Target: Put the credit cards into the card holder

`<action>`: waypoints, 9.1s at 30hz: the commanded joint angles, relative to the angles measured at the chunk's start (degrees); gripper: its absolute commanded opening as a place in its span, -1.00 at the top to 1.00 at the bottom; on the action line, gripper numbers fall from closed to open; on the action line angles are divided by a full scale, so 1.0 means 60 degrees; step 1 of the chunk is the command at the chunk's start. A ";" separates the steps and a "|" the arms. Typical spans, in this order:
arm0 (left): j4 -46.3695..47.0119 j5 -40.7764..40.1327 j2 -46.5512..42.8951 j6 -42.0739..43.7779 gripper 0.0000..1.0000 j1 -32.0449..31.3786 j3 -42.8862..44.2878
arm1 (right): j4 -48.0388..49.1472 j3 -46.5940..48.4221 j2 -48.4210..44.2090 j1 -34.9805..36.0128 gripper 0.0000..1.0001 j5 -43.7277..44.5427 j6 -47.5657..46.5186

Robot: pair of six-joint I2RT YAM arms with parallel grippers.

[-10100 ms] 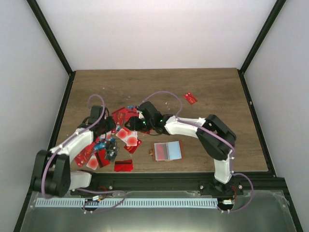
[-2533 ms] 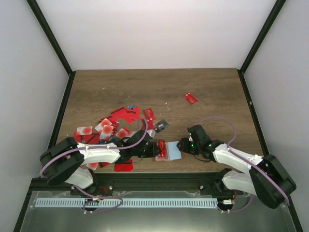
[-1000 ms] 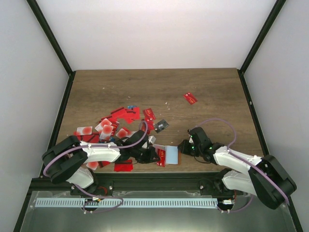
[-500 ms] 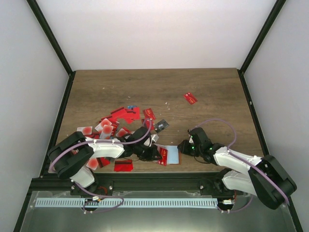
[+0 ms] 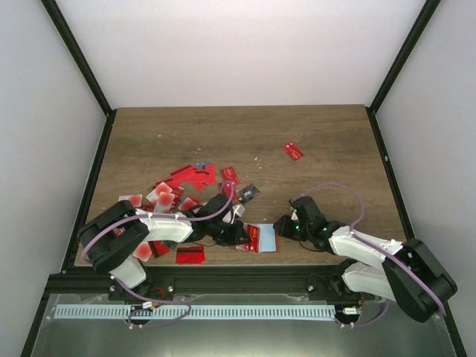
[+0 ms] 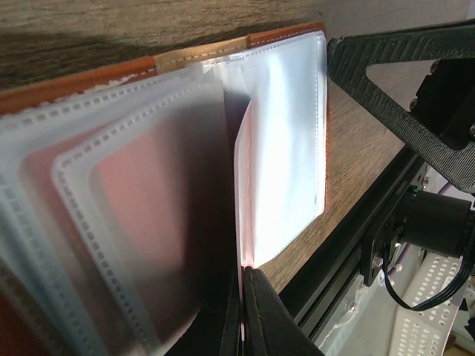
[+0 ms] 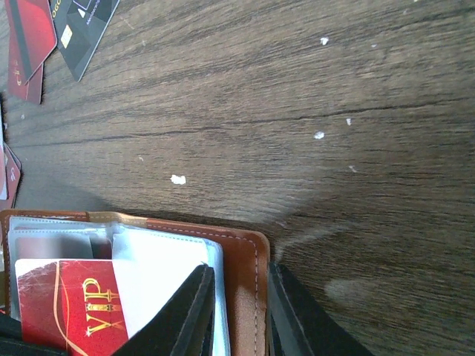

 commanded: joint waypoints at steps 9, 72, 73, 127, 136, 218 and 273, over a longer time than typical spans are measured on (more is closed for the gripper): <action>0.1150 -0.0796 0.0117 -0.0880 0.92 -0.0116 -0.0561 | -0.0253 -0.0351 -0.0150 -0.0026 0.56 -0.0047 0.0179; 0.2198 -0.0435 0.0652 -0.0882 0.92 -0.0705 -0.0886 | -0.0949 -0.1060 -0.0979 0.1952 0.99 0.0154 0.1927; 0.2259 -0.0447 0.0634 -0.0924 0.92 -0.0726 -0.0917 | -0.0926 -0.1061 -0.0968 0.1958 0.99 0.0152 0.1935; -0.1742 -0.2754 -0.0599 0.0544 0.84 -0.1111 0.0471 | -0.2160 -0.0208 -0.2260 0.1972 0.61 0.0648 0.1214; -0.1695 -0.2697 -0.0157 0.0723 0.92 -0.1219 0.0827 | -0.2340 0.0181 -0.2863 0.1974 0.45 0.0052 0.0829; -0.4055 -0.4627 -0.2073 0.1074 0.91 -0.1120 0.1107 | 0.0004 0.1733 0.0266 0.3181 0.31 -0.0998 0.1105; -0.9683 -0.8917 -0.8984 -0.3936 0.33 0.2095 -0.2425 | 0.1200 0.9591 0.9094 0.3956 0.19 -0.4483 -0.1422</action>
